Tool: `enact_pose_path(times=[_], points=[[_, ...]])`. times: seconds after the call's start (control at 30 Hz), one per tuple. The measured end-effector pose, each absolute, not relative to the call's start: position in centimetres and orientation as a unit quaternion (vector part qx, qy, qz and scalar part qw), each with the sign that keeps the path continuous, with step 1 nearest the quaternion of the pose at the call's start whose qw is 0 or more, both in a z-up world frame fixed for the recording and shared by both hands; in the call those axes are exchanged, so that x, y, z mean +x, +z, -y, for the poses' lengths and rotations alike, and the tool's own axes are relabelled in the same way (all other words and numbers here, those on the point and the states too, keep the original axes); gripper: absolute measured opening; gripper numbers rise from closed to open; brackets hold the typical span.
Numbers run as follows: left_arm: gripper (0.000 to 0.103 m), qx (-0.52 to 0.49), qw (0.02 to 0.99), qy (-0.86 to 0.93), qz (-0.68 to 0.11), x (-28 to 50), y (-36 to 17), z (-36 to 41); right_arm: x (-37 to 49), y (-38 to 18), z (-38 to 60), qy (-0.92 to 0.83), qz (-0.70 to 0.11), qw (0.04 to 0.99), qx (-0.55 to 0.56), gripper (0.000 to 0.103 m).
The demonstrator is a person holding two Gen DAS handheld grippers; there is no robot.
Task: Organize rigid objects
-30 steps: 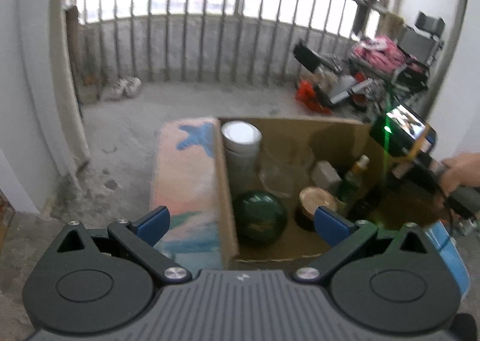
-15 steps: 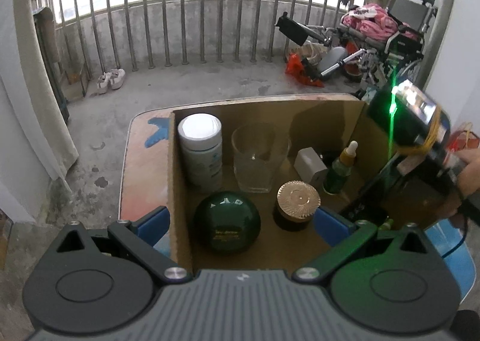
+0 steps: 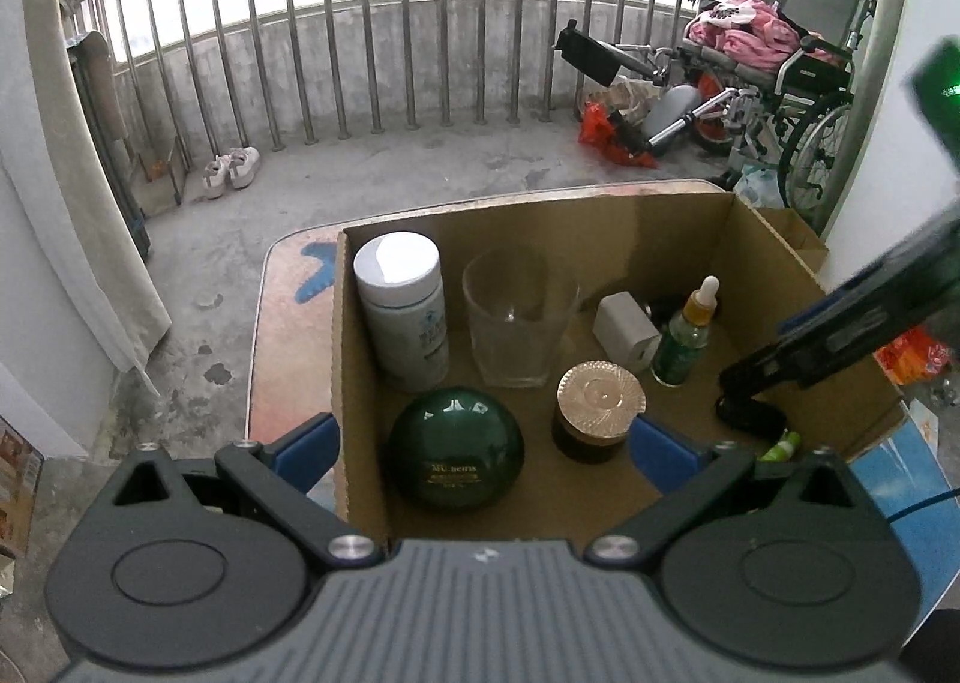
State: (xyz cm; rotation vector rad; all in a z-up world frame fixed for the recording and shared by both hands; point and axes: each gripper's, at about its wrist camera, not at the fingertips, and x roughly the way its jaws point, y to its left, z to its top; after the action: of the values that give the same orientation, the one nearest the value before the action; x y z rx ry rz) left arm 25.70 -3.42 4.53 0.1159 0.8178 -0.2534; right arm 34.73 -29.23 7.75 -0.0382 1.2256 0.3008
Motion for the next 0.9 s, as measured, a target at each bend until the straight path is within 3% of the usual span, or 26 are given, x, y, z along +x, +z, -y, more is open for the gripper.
enact_pose_path(times=[0.13,0.3,0.47,0.9], points=[[0.103,0.057,0.908,-0.122,-0.397,25.6,4.5,3.5,30.7,9.9,31.6,0.143,-0.516,0.843,0.053,0.073],[0.103,0.062,0.905,-0.118,-0.405,25.5,4.1,3.6,25.6,6.4,33.4,0.12,-0.436,0.884,0.116,0.082],[0.103,0.058,0.902,-0.11,-0.413,25.2,3.8,3.8,21.4,5.8,33.2,0.063,-0.336,0.933,0.114,0.102],[0.103,0.049,0.91,-0.087,-0.401,23.1,5.2,3.4,15.6,8.7,29.7,-0.078,-0.181,0.979,-0.042,0.102]])
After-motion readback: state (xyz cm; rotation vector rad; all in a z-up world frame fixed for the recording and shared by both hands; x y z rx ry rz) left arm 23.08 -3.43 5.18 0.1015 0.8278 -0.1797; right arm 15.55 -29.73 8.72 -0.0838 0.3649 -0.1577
